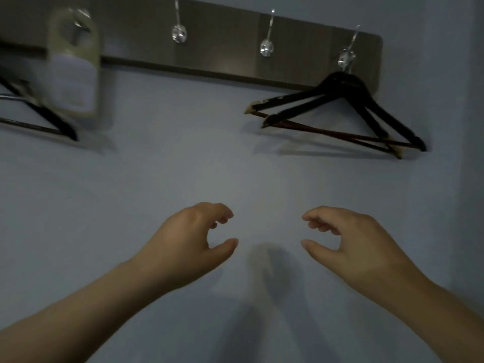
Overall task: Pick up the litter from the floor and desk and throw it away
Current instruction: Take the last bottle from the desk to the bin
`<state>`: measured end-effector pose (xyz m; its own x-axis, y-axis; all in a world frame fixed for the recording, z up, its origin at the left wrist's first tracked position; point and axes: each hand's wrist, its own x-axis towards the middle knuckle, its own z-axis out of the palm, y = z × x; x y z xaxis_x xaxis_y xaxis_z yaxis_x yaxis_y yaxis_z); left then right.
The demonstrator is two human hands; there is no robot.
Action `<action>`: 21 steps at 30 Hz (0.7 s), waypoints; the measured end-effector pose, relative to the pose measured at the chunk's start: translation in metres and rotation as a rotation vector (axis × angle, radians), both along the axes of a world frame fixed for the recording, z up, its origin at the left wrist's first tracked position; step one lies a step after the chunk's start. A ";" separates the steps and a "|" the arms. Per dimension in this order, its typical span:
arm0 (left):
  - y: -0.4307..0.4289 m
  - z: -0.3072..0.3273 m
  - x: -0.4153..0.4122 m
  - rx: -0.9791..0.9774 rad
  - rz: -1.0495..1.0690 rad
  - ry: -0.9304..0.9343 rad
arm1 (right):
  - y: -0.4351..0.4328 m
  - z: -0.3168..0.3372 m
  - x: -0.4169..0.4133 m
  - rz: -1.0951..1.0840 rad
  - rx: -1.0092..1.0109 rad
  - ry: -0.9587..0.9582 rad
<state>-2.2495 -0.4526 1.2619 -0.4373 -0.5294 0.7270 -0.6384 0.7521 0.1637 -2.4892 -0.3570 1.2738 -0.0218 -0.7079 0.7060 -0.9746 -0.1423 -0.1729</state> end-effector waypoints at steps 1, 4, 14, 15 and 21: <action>0.004 -0.002 0.010 0.003 0.039 -0.006 | -0.005 -0.001 0.007 0.035 0.002 0.004; 0.017 -0.003 0.041 0.006 0.150 -0.008 | -0.020 -0.005 0.033 0.148 0.012 0.021; 0.101 -0.011 0.199 0.017 0.598 -0.023 | -0.055 -0.014 0.191 0.603 0.016 0.046; 0.117 -0.012 0.219 0.020 0.656 -0.026 | -0.052 -0.015 0.216 0.659 0.012 0.049; 0.248 -0.018 0.332 0.047 0.999 -0.029 | 0.004 -0.012 0.372 1.029 -0.002 0.074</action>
<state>-1.9174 -0.2048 1.2436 0.2069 -0.6915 0.6921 -0.9783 -0.1385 0.1540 -2.1169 -0.3526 1.2614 0.6376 -0.3578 0.6822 -0.3891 -0.9139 -0.1156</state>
